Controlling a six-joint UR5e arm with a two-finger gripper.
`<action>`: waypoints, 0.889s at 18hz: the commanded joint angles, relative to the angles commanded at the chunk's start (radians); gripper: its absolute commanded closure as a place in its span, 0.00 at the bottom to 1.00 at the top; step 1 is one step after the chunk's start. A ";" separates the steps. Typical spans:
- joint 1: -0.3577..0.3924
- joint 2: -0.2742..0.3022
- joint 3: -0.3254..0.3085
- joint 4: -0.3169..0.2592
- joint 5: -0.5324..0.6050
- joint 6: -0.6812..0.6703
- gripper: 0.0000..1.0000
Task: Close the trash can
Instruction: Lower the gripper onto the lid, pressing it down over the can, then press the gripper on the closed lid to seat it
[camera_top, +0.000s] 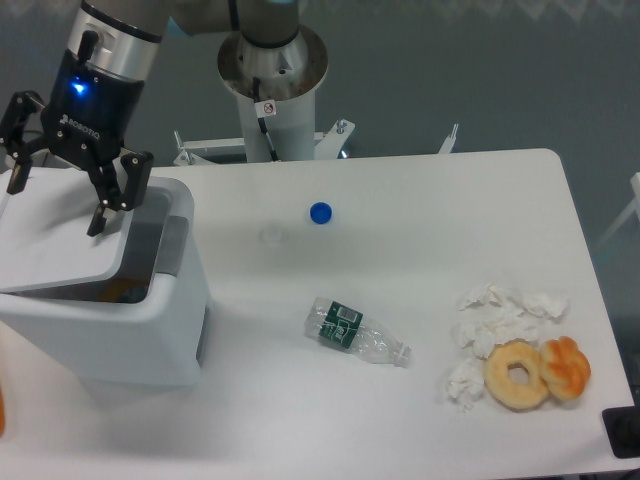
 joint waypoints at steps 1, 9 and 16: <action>0.003 0.002 -0.006 0.000 0.000 0.000 0.00; 0.021 -0.011 -0.015 0.000 0.000 0.002 0.00; 0.052 -0.012 -0.031 0.000 -0.008 0.000 0.00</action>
